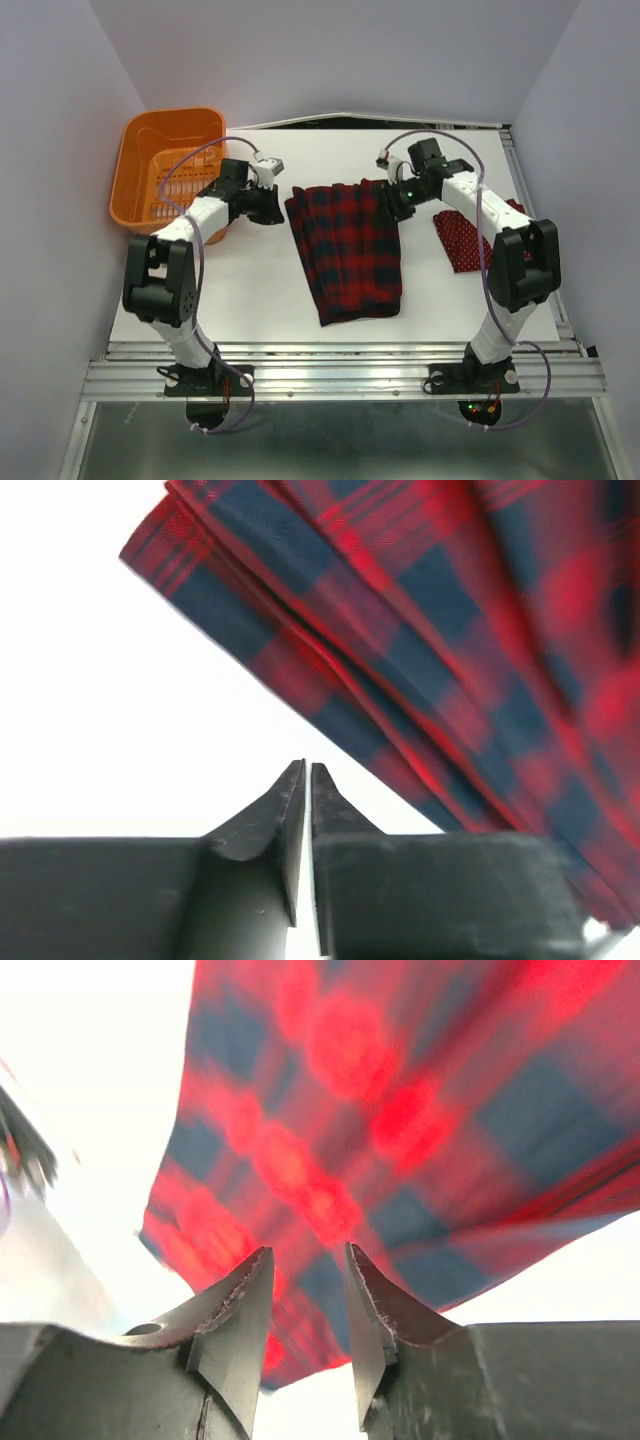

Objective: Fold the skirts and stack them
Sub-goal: Fold the skirt

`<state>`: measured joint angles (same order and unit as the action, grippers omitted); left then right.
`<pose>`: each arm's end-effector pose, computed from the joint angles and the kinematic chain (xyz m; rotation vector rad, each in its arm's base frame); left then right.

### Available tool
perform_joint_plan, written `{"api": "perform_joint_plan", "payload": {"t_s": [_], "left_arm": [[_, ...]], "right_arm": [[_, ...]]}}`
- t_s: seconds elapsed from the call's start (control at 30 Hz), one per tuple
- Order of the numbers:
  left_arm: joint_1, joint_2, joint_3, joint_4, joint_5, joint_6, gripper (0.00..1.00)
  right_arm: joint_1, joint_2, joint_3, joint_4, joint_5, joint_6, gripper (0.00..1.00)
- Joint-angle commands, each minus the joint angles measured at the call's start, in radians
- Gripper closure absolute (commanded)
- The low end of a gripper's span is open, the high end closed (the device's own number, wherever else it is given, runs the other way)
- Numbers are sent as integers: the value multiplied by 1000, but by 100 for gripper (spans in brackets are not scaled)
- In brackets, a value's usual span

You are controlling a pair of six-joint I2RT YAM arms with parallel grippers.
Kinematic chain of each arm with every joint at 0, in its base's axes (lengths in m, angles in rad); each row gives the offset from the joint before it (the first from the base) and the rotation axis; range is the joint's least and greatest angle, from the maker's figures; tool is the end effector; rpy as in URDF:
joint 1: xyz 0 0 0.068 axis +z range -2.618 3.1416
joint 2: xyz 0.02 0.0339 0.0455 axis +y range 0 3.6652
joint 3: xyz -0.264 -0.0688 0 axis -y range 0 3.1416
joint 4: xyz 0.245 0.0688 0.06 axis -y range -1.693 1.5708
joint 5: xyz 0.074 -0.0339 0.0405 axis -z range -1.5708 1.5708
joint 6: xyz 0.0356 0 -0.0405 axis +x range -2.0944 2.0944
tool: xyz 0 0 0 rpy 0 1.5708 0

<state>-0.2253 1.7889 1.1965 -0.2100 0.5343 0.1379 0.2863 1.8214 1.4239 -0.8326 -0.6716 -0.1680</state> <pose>0.3728 -0.1040 0.2090 0.6703 2.2314 -0.6741 0.3474 0.1254 0.2337 -0.7624 2.5820 0.9636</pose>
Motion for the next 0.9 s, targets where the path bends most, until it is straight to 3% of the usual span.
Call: {"api": "perform_joint_plan", "payload": {"t_s": [0.0,0.03,0.23,0.43,0.7,0.87], "left_arm": [[4,-193,-113,109,81,-182,96],[0,-195,-127,107,70,-211,100],[-25,-206,-190,121,-80,-349,100],[-54,-189,-270,202,-47,-446,100],[-101,-77,-259,245,-20,-488,100],[-127,0,-213,215,-75,-506,100]], "right_arm": [[51,-53,121,167,49,221,62],[71,-36,172,165,94,235,62],[238,99,274,199,324,334,60],[320,176,277,260,371,400,62],[352,237,273,296,408,435,62],[372,251,288,293,389,447,58]]}}
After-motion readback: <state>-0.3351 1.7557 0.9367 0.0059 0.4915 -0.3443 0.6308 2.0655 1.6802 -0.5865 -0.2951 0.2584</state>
